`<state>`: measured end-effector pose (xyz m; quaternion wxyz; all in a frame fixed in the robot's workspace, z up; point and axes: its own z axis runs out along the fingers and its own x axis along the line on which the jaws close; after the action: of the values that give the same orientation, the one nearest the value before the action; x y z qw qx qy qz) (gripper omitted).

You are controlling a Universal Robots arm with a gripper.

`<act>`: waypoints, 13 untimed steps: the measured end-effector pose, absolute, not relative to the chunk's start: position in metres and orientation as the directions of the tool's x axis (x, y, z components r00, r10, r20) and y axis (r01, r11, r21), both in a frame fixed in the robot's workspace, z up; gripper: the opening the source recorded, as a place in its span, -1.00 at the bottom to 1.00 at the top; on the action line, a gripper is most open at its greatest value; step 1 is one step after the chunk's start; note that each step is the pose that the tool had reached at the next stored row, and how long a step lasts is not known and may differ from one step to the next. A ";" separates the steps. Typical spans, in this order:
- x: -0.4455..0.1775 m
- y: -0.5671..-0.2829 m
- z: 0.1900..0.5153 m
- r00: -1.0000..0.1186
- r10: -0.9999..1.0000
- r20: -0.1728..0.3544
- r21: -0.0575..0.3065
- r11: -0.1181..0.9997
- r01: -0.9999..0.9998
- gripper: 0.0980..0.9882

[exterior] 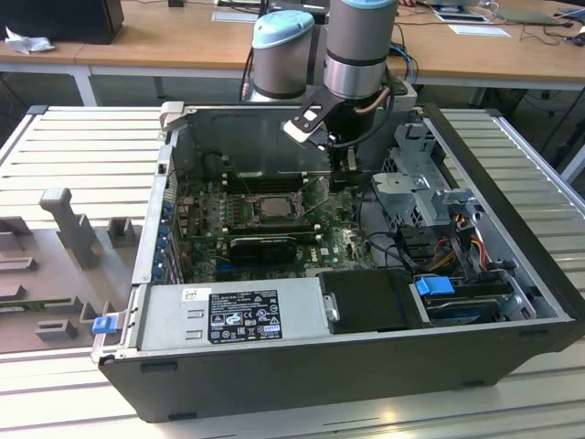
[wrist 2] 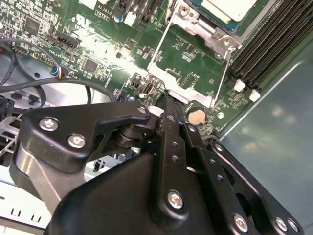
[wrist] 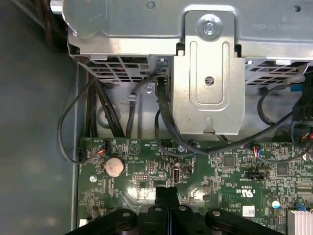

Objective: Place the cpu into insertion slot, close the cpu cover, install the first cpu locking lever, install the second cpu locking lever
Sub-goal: 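Close the cpu cover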

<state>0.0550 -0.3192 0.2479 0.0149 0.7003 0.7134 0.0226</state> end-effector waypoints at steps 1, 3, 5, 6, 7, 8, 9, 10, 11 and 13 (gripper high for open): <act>0.054 -0.319 0.249 -0.019 1.000 0.011 0.053 0.018 0.998 -0.98; 0.051 -0.319 0.250 -0.019 1.000 0.011 0.053 0.018 0.998 -0.98; 0.049 -0.319 0.250 -0.019 1.000 0.010 0.053 0.018 0.998 -0.98; 0.046 -0.319 0.251 -0.019 1.000 0.010 0.053 0.018 0.998 -0.98; 0.045 -0.319 0.251 -0.019 1.000 0.010 0.053 0.018 0.998 -0.98; 0.041 -0.319 0.251 -0.019 1.000 0.010 0.053 0.018 0.998 -0.98; 0.040 -0.319 0.251 -0.019 1.000 0.010 0.053 0.018 0.998 -0.98; 0.039 -0.319 0.251 -0.019 1.000 0.011 0.053 0.018 0.998 -0.98; 0.039 -0.319 0.251 -0.019 1.000 0.011 0.053 0.018 0.998 -0.98; 0.039 -0.319 0.251 -0.019 1.000 0.010 0.053 0.018 0.998 -0.98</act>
<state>0.0386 -0.3192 0.2515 0.0148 0.7003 0.7133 0.0226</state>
